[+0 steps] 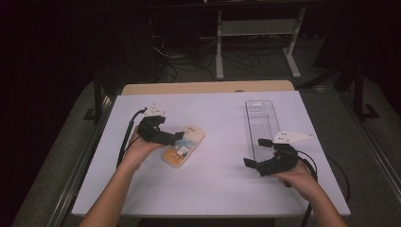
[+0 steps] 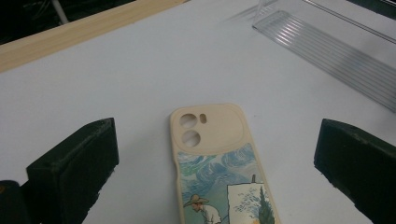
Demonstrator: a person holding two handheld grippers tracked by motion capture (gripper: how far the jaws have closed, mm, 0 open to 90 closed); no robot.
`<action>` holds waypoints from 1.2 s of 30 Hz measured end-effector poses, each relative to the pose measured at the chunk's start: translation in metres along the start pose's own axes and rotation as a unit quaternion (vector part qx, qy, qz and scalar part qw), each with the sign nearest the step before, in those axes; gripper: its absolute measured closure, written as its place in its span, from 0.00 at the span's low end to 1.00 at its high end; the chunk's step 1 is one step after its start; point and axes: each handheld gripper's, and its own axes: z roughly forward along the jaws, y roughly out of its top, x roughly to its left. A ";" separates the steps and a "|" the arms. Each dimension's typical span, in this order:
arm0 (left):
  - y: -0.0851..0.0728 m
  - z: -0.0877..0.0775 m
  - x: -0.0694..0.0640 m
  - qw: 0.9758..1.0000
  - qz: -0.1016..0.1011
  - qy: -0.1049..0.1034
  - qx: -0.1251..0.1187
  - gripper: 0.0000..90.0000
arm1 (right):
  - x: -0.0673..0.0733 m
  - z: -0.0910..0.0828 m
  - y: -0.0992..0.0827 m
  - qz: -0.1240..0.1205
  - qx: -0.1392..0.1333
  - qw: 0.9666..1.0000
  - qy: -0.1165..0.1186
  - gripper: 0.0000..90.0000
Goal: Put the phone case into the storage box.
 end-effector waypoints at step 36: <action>-0.027 0.035 -0.015 0.998 0.016 0.016 0.056 0.00 | 0.000 0.000 0.000 -0.001 0.000 1.000 -0.001 0.00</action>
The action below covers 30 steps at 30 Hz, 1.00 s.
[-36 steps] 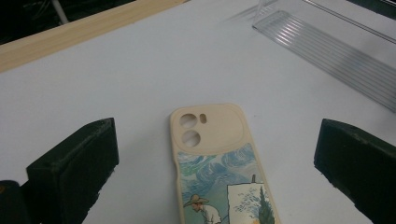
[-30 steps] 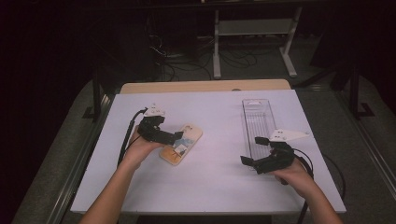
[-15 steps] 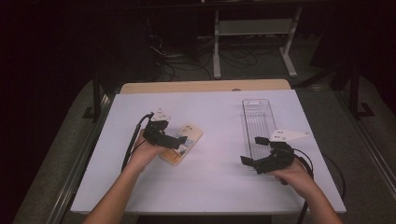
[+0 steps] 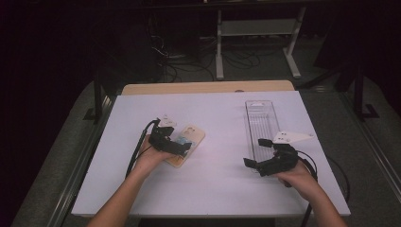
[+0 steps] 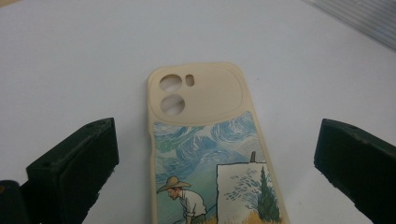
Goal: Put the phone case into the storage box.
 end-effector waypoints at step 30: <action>-0.019 0.022 -0.008 0.999 0.000 0.024 0.039 0.00 | 0.000 0.000 0.000 -0.001 0.000 1.000 -0.001 0.00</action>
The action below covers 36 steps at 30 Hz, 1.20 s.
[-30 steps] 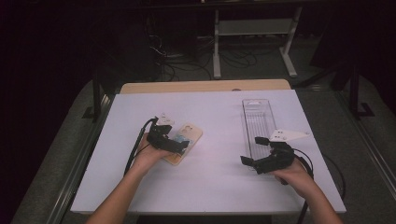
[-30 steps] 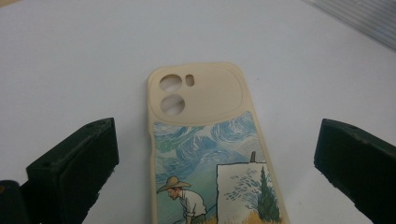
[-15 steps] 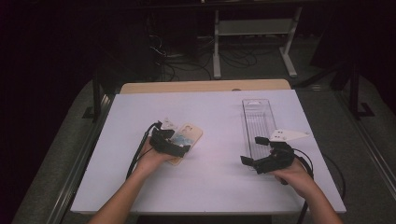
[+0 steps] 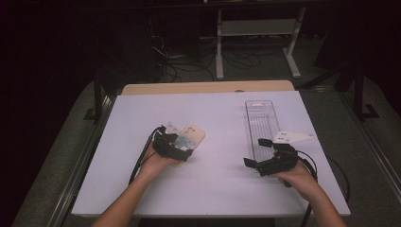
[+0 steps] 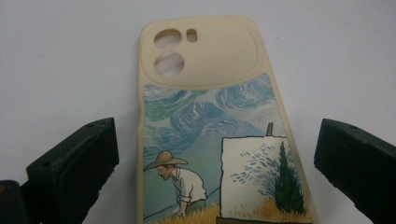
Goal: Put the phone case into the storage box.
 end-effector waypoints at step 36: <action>-0.007 0.004 -0.003 1.000 -0.008 0.005 0.008 0.10 | 0.001 0.000 0.000 0.002 0.000 1.000 -0.001 0.00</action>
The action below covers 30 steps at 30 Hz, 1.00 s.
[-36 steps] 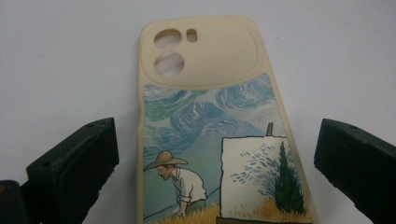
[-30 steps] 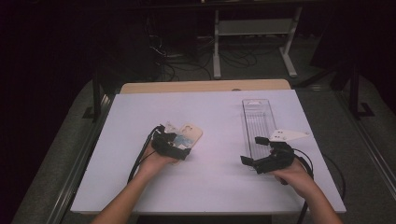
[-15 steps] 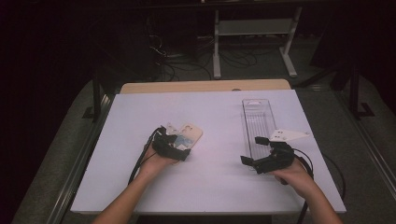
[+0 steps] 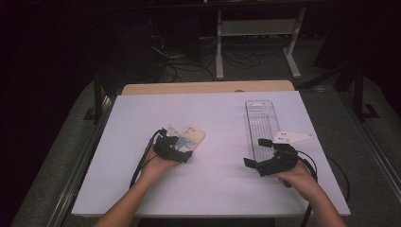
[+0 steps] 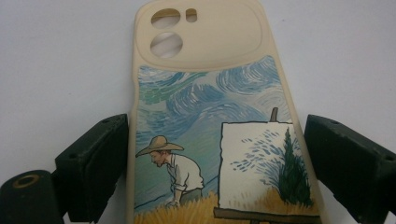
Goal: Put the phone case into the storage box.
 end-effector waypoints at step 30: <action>0.012 -0.026 0.010 0.999 0.043 -0.030 -0.011 0.12 | 0.000 0.000 0.000 -0.002 0.002 1.000 0.000 0.00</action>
